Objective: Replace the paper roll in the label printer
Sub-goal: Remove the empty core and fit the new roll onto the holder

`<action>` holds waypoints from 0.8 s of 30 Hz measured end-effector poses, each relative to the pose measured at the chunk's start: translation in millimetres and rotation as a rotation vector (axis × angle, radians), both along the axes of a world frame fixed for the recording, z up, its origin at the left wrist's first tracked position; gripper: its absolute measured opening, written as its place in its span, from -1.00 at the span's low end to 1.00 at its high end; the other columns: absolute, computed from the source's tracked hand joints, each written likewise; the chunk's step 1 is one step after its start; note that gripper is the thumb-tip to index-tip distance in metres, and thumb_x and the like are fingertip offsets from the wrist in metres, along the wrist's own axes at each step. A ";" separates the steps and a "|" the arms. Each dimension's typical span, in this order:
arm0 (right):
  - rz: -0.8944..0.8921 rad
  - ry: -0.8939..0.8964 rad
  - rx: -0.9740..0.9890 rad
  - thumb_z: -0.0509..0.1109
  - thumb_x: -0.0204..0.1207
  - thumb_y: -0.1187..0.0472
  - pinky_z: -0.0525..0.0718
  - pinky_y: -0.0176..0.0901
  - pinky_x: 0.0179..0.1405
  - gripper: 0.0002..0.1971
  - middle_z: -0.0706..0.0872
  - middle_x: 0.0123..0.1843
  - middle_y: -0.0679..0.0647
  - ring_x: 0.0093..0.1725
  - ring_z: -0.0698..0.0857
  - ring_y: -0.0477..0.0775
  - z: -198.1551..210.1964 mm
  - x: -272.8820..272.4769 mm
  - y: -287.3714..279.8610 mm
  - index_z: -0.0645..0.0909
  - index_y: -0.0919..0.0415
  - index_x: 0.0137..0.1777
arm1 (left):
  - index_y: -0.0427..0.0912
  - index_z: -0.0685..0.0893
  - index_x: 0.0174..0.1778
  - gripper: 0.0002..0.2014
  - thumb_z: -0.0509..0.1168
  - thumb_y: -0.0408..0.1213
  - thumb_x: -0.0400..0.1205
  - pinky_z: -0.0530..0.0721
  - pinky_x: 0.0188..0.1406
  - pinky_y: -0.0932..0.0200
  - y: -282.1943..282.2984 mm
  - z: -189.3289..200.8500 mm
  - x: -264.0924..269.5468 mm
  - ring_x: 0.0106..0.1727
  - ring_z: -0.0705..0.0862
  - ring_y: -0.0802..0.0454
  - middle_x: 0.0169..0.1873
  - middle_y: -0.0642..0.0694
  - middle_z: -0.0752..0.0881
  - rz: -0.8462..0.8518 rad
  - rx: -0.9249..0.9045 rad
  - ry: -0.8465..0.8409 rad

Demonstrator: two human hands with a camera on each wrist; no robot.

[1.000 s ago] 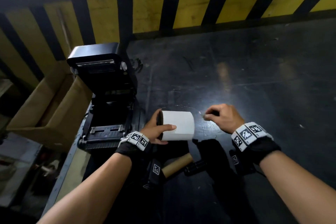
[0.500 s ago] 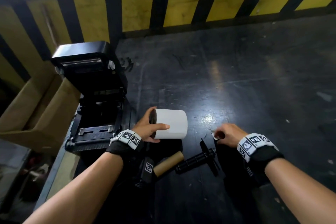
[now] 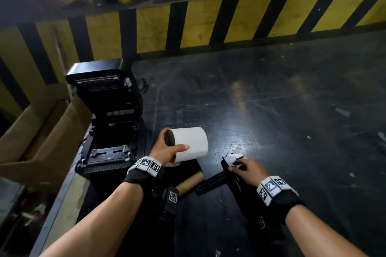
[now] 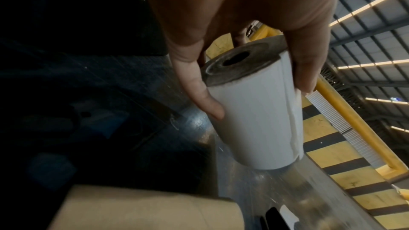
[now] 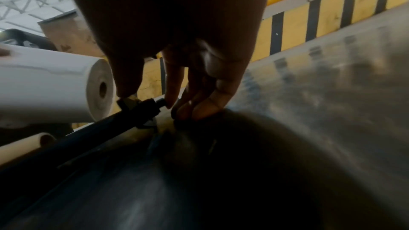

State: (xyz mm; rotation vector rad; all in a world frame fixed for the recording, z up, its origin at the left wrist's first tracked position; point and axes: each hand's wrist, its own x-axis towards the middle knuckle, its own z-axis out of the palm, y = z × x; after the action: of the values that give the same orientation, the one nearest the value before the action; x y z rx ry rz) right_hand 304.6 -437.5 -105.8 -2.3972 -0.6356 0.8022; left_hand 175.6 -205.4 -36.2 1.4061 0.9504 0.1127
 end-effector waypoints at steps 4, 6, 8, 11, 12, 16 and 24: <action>-0.086 0.038 0.120 0.48 0.37 -0.05 0.59 -0.14 0.16 -0.60 0.76 0.17 0.13 0.13 0.70 0.09 -12.5 -1.3 -3.0 0.68 0.09 0.16 | 0.18 0.39 0.20 -0.36 0.54 -0.37 0.35 0.72 -0.05 -0.32 2.1 7.5 -11.3 0.19 0.58 -0.19 0.21 -0.01 0.53 0.001 0.027 -0.028; -0.081 0.037 0.149 0.51 0.36 0.02 0.57 -0.12 0.21 -0.62 0.74 0.16 0.11 0.15 0.69 0.09 -14.0 -2.7 -3.0 0.68 0.10 0.16 | 0.21 0.41 0.17 -0.36 0.56 -0.35 0.32 0.73 -0.06 -0.34 2.9 13.7 -15.9 0.22 0.58 -0.22 0.23 -0.02 0.54 0.002 0.048 -0.042; -0.068 0.032 0.156 0.53 0.36 0.09 0.56 -0.12 0.24 -0.73 0.73 0.10 0.09 0.16 0.68 0.09 -14.1 -4.4 -3.8 0.71 0.06 0.07 | 0.24 0.42 0.14 -0.37 0.58 -0.33 0.31 0.74 -0.10 -0.32 0.8 21.1 -17.5 0.25 0.58 -0.24 0.29 -0.04 0.53 -0.001 0.055 -0.057; -0.122 0.044 0.206 0.56 0.32 0.18 0.64 -0.05 0.19 -0.82 0.75 -0.08 0.08 0.03 0.72 0.11 -9.9 -3.3 -7.1 0.64 -0.13 -0.23 | 0.19 0.42 0.12 -0.41 0.55 -0.38 0.34 0.76 -0.31 -0.14 -3.9 29.1 -17.9 0.25 0.58 -0.23 0.32 -0.11 0.54 0.000 0.050 -0.111; -0.149 0.065 0.227 0.56 0.32 0.20 0.65 -0.06 0.14 -0.81 0.75 -0.12 0.10 -0.02 0.72 0.10 -5.9 -2.6 -9.4 0.62 -0.10 -0.27 | 0.18 0.43 0.11 -0.43 0.54 -0.39 0.35 0.75 -0.39 -0.09 -5.2 32.0 -18.1 0.24 0.59 -0.23 0.32 -0.14 0.55 -0.007 0.050 -0.135; -0.253 0.017 0.336 0.59 0.28 0.24 0.70 0.07 0.13 -0.86 0.82 -0.09 0.21 -0.06 0.76 0.16 14.9 9.3 -21.3 0.73 -0.01 -0.24 | 0.16 0.40 0.24 -0.35 0.54 -0.39 0.35 0.75 -0.24 -0.19 0.1 37.9 -18.0 0.23 0.60 -0.22 0.27 -0.10 0.56 -0.011 0.030 -0.186; -0.411 -0.127 0.731 0.55 0.34 0.24 0.62 -0.10 0.09 -0.66 0.76 -0.01 0.14 0.01 0.72 0.09 103.6 45.0 -23.0 0.70 0.29 0.12 | 0.14 0.44 0.31 -0.28 0.51 -0.29 0.23 0.71 -0.15 -0.20 12.5 62.6 -18.1 0.12 0.66 -0.20 0.12 0.02 0.64 -0.065 -0.079 -0.363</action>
State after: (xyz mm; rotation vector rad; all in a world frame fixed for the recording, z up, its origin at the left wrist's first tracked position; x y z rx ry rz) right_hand 349.6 -460.5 -2.2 -1.8074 -0.3688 0.1845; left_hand 157.5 -192.9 26.4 1.2877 0.6024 0.2694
